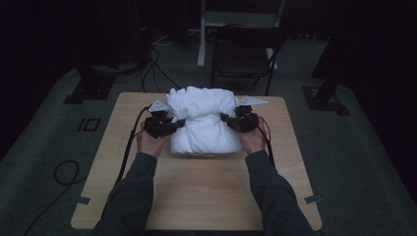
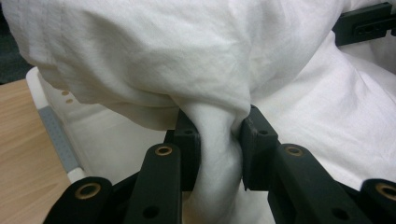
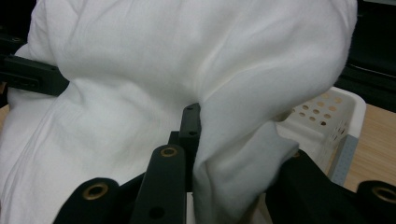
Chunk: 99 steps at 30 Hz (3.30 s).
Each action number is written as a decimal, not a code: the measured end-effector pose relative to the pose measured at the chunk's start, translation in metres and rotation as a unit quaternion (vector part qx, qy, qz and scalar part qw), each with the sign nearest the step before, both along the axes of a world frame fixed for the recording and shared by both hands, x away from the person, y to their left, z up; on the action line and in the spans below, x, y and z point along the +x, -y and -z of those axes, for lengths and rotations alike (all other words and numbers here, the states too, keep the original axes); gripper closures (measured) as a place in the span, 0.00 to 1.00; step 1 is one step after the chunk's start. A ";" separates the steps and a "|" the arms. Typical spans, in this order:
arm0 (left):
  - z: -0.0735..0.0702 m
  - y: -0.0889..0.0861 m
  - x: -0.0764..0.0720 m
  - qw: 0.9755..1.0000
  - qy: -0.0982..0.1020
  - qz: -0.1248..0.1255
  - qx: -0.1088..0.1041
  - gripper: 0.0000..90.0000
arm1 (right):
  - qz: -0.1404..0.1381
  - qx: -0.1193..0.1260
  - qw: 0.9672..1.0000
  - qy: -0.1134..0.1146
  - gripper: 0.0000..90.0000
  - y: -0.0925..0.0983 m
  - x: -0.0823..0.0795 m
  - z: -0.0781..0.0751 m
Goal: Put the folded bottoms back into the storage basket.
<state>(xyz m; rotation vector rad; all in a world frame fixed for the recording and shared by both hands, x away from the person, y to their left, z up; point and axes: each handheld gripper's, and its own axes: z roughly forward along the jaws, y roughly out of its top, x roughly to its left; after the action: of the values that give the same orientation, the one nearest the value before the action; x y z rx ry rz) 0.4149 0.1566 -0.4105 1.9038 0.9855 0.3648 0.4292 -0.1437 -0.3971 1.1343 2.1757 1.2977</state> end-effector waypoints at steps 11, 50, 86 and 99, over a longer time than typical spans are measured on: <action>0.000 0.002 0.011 1.000 0.001 -0.011 -0.002 0.80 | 0.008 0.002 1.000 -0.002 0.83 0.000 0.010 0.000; -0.005 0.006 0.054 0.999 0.007 -0.054 -0.005 0.81 | 0.042 0.023 0.999 -0.002 0.83 -0.005 0.047 -0.003; 0.005 0.008 0.075 0.997 0.003 -0.078 0.009 0.80 | 0.058 0.031 0.998 -0.013 0.83 -0.012 0.072 0.004; 0.016 0.012 0.082 0.996 -0.007 -0.087 0.022 0.80 | 0.063 0.022 0.998 -0.021 0.83 -0.014 0.081 0.016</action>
<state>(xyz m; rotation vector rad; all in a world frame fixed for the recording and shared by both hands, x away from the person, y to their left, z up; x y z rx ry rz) 0.4966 0.1447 -0.4264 1.8681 1.1651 0.4779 0.5101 -0.1301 -0.4128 1.3048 2.0772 1.2834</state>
